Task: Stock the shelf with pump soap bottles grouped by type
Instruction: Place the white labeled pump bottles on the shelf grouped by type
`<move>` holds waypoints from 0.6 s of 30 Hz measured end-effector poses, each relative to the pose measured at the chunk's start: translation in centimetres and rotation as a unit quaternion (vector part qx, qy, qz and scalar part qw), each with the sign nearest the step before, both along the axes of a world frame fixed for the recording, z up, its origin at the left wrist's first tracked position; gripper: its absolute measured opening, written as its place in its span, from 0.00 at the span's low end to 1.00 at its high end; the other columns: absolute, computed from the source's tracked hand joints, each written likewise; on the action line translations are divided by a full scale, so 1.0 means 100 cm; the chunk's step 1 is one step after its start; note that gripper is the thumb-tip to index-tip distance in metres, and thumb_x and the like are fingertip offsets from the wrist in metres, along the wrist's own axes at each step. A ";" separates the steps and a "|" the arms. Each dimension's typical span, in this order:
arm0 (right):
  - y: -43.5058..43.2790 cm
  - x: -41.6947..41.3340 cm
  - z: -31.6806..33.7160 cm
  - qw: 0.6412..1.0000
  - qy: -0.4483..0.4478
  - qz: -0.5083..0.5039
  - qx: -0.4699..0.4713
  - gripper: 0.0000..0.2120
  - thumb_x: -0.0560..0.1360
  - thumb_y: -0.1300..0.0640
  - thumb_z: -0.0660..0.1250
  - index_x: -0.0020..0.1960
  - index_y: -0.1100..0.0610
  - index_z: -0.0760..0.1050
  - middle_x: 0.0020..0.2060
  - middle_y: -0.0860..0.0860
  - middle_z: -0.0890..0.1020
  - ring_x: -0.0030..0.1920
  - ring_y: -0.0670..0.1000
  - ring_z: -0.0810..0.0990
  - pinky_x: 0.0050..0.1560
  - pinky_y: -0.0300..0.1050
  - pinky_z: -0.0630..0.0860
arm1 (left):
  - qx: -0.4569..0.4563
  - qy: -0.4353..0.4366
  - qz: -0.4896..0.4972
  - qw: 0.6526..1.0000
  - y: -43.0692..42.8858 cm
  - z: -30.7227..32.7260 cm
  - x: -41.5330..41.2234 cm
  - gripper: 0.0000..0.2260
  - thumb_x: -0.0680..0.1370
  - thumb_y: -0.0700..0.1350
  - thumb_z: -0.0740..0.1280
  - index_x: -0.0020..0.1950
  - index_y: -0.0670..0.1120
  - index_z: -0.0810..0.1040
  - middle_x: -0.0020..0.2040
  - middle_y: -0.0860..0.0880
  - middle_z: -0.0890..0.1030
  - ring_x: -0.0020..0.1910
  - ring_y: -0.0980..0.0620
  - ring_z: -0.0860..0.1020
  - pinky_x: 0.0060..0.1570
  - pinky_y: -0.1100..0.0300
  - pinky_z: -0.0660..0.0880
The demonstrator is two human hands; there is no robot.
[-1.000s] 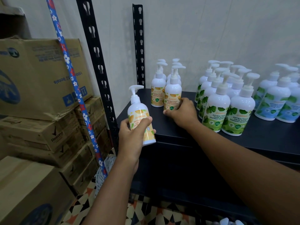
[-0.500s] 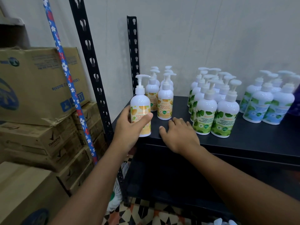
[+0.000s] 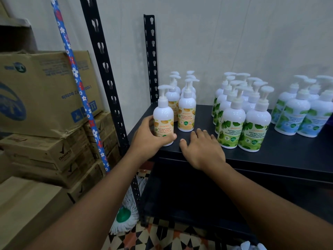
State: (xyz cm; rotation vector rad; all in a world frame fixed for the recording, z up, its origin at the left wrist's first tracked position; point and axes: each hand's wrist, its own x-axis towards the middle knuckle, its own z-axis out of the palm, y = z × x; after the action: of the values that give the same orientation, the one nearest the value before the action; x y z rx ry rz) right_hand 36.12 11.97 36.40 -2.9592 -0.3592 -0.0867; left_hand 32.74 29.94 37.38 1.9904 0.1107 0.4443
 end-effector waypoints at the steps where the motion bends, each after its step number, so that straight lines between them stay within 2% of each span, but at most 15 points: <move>1: 0.000 0.000 0.000 1.000 -0.001 -0.001 -0.001 0.35 0.82 0.39 0.44 0.81 0.60 0.57 0.81 0.58 0.57 0.81 0.57 0.53 0.79 0.56 0.51 | 0.019 0.011 0.010 1.000 0.001 0.000 -0.001 0.34 0.63 0.55 0.83 0.65 0.55 0.70 0.61 0.56 0.80 0.58 0.59 0.80 0.61 0.55 0.78; 4: 0.001 0.001 0.000 1.000 -0.001 -0.003 -0.004 0.35 0.82 0.39 0.44 0.81 0.61 0.57 0.81 0.58 0.58 0.81 0.57 0.54 0.79 0.56 0.51 | 0.060 0.033 0.034 0.997 0.003 -0.002 -0.002 0.29 0.66 0.54 0.83 0.59 0.53 0.71 0.58 0.54 0.80 0.55 0.56 0.80 0.58 0.54 0.79; 7: 0.001 0.001 0.000 1.000 0.002 -0.004 -0.007 0.35 0.82 0.39 0.44 0.81 0.60 0.57 0.81 0.58 0.57 0.81 0.57 0.53 0.80 0.56 0.51 | 0.078 0.035 0.035 0.996 0.004 -0.001 0.007 0.26 0.68 0.53 0.82 0.58 0.51 0.72 0.55 0.56 0.79 0.54 0.56 0.79 0.56 0.57 0.78; 12: 0.001 0.002 -0.001 1.000 0.000 -0.004 -0.009 0.35 0.82 0.39 0.44 0.80 0.61 0.57 0.81 0.58 0.58 0.81 0.57 0.54 0.80 0.56 0.51 | 0.099 0.032 0.030 0.994 -0.001 0.003 0.034 0.26 0.72 0.50 0.79 0.67 0.46 0.75 0.61 0.53 0.81 0.54 0.56 0.78 0.53 0.62 0.72; 18: 0.002 0.003 -0.002 1.000 -0.005 -0.005 -0.010 0.35 0.82 0.40 0.44 0.80 0.61 0.57 0.80 0.59 0.58 0.81 0.58 0.54 0.80 0.57 0.51 | 0.120 0.032 0.054 0.991 -0.007 0.003 0.058 0.23 0.74 0.49 0.78 0.67 0.47 0.78 0.62 0.50 0.83 0.59 0.52 0.81 0.53 0.62 0.71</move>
State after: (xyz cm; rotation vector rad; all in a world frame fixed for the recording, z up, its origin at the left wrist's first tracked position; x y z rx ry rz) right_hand 36.40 12.20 36.16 -2.9808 -0.3488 -0.1014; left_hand 38.49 29.20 37.63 2.2439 0.2152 0.4825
